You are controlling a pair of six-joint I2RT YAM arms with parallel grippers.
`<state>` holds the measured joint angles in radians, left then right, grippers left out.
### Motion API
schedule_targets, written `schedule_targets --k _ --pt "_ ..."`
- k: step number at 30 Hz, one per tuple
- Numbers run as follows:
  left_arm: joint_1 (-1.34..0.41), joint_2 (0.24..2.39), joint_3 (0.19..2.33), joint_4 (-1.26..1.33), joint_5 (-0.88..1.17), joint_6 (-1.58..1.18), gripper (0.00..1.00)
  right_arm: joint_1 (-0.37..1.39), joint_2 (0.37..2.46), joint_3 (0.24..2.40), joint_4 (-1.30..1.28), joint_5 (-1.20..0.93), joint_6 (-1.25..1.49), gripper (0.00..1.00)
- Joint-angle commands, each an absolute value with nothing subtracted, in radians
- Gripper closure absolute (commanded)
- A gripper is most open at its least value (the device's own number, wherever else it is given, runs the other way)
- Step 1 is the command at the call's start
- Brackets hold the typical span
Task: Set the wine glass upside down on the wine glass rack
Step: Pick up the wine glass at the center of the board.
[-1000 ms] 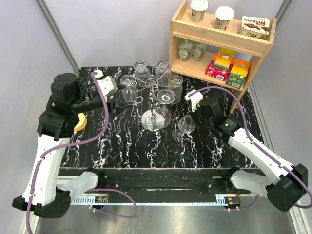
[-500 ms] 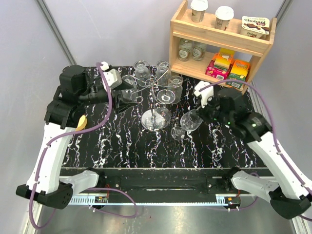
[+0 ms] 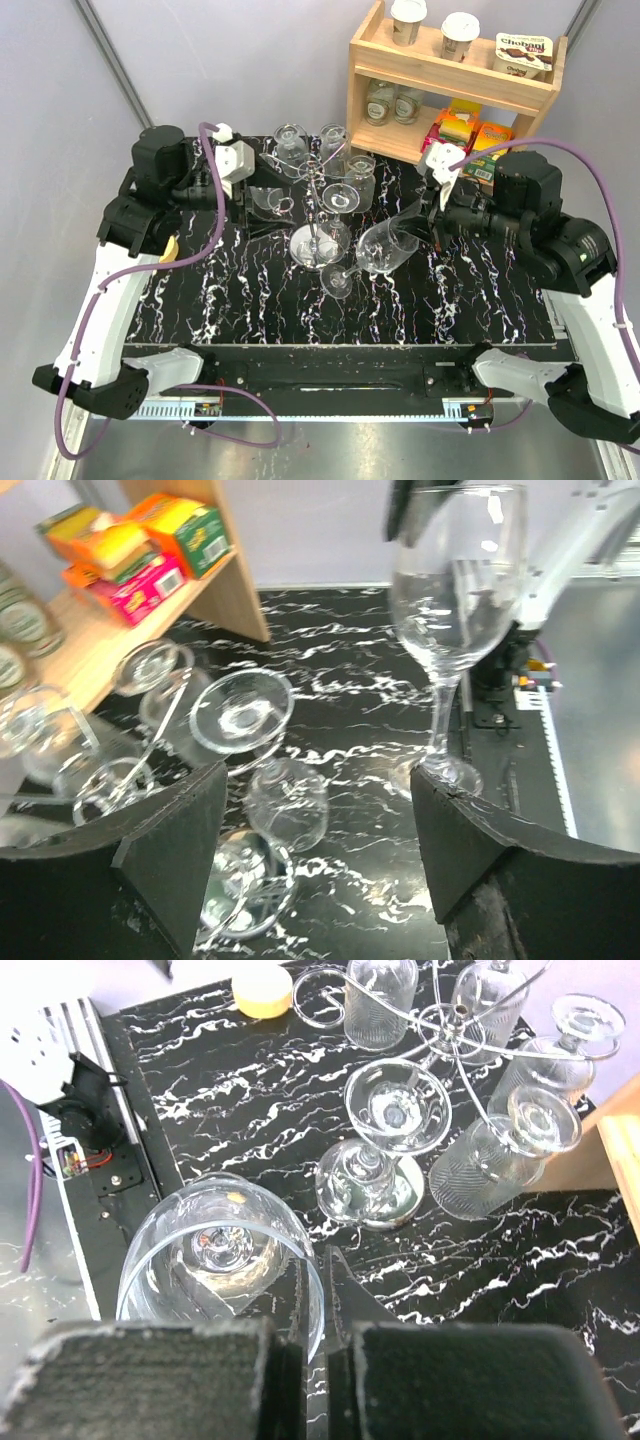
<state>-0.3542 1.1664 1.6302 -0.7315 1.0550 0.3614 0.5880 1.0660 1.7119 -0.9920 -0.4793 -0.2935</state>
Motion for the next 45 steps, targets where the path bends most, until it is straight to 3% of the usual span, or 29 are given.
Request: schedule_targets --k 1,11,25,30,37,40,45 --pt "-0.422 1.186 1.646 -0.726 1.178 0.357 0.21 0.586 1.121 1.850 -0.916 -0.571 -0.250 1.00" --pt "-0.566 1.247 1.667 -0.772 1.102 0.382 0.18 0.586 1.265 2.014 -0.853 -0.545 -0.230 1.00" --pt "-0.637 1.258 1.626 -0.798 0.910 0.443 0.25 0.584 1.325 2.157 -0.834 -0.571 -0.192 1.00" --pt "-0.640 1.261 1.634 -0.796 0.905 0.440 0.37 0.586 1.327 2.172 -0.830 -0.597 -0.169 1.00" --pt "-0.646 1.270 1.648 -0.792 0.911 0.430 0.77 0.584 1.322 2.161 -0.822 -0.604 -0.163 1.00" --pt "-0.646 1.269 1.644 -0.790 0.908 0.428 1.00 0.586 1.315 2.152 -0.821 -0.598 -0.166 1.00" --pt "-0.647 1.256 1.675 -0.824 0.845 0.455 1.00 0.586 1.293 2.083 -0.821 -0.585 -0.178 0.99"
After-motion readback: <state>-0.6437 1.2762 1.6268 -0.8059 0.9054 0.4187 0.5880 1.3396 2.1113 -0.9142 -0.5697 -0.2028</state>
